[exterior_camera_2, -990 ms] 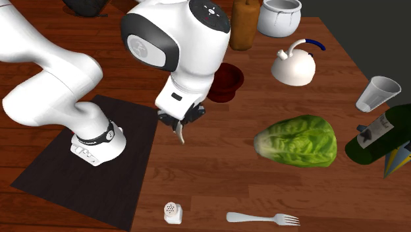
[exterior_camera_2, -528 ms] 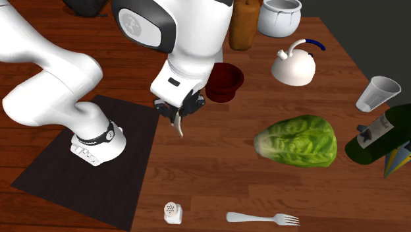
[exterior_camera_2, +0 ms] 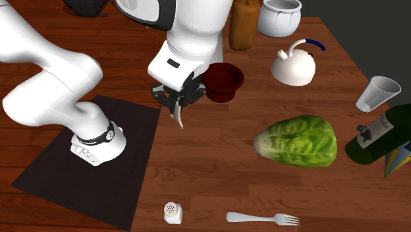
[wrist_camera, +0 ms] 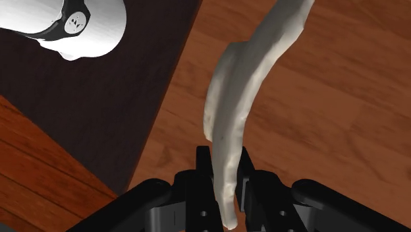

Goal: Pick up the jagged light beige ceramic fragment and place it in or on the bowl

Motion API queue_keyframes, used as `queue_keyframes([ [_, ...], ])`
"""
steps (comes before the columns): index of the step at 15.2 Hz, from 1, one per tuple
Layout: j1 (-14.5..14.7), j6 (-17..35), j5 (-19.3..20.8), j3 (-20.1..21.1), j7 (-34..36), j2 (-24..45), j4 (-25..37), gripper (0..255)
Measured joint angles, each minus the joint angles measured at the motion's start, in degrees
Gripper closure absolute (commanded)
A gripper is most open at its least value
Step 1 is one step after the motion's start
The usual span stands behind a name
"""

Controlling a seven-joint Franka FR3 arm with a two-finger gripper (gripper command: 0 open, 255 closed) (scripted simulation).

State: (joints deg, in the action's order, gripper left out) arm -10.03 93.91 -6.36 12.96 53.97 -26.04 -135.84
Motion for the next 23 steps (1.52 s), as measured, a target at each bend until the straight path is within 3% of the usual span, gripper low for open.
queue_keyframes([
  [13,6.0,1.36,-5.46,12.49,17.76,12.24,12.47,255],
  [23,11.1,3.04,-1.83,20.63,33.29,28.76,27.75,255],
])
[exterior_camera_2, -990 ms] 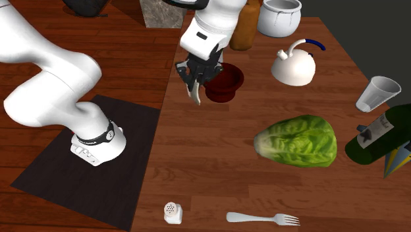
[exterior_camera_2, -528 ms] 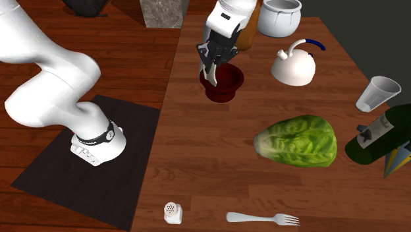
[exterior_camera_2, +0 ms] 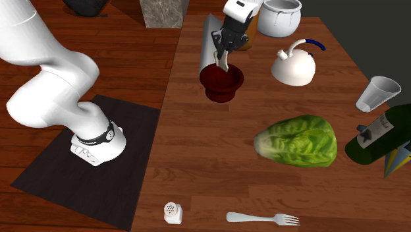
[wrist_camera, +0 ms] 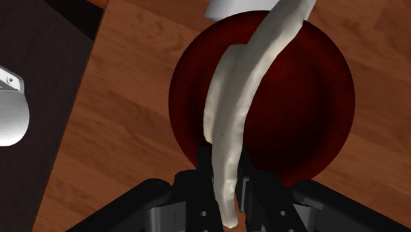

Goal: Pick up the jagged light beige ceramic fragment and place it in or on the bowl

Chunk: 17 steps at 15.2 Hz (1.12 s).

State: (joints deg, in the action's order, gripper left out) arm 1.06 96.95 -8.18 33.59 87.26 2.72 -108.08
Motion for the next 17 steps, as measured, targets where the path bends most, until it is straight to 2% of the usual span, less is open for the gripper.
queue_keyframes([
  [12,0.62,8.32,1.38,0.22,0.43,3.18,-5.51,255],
  [17,0.52,8.92,1.65,0.01,0.35,3.29,-5.84,255],
])
